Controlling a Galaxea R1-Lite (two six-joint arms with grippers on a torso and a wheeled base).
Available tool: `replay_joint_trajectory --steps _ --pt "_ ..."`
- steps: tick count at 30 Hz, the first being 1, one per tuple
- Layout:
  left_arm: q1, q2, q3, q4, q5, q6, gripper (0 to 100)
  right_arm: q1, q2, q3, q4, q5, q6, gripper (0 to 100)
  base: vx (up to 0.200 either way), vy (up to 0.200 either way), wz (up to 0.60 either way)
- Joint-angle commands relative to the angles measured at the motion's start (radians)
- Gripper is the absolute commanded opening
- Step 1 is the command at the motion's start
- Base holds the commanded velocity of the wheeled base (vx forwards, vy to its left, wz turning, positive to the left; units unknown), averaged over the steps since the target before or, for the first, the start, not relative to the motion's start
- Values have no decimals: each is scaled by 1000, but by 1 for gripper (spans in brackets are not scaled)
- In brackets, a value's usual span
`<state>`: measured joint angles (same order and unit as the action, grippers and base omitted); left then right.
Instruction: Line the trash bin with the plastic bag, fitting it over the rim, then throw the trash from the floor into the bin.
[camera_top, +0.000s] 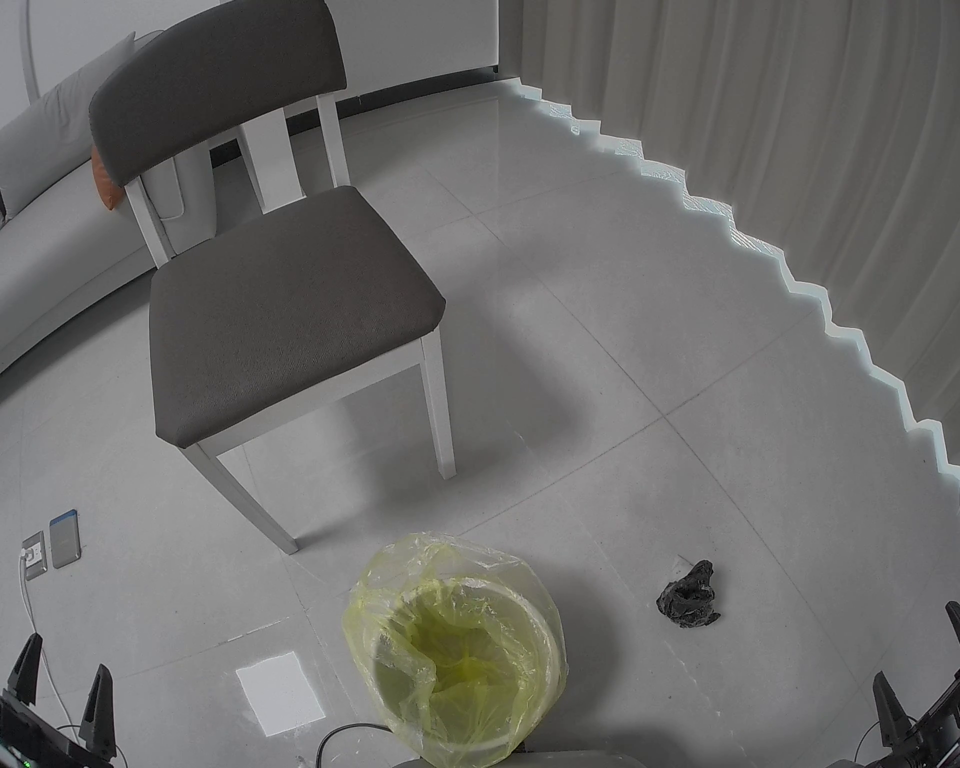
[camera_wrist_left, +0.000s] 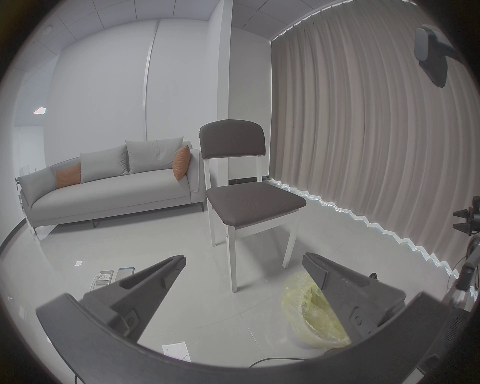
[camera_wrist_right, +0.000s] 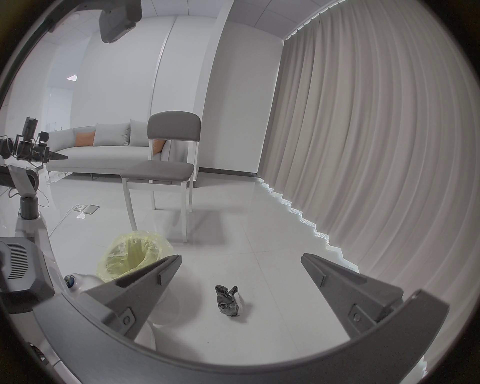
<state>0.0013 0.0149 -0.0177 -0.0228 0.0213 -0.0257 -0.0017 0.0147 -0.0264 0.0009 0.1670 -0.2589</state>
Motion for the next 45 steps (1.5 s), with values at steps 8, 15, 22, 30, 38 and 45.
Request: replay_joint_trajectory --steps 8,15,22,30,38,45 --pt "0 -15 18 0 0 0 100 0 -10 -1 1 0 0 100 0 0 0" --pt "0 -15 18 0 0 0 100 0 -9 0 -4 -1 0 100 0 0 0" --pt "0 -15 18 0 0 0 100 0 -9 0 -4 -1 0 100 0 0 0" --pt "0 -15 18 0 0 0 100 0 -9 2 -7 -1 -2 100 0 0 0" --pt "0 -15 18 0 0 0 100 0 -9 2 -5 -1 -2 100 0 0 0" --pt "0 -15 18 0 0 0 100 0 -9 2 -5 -1 -2 100 0 0 0"
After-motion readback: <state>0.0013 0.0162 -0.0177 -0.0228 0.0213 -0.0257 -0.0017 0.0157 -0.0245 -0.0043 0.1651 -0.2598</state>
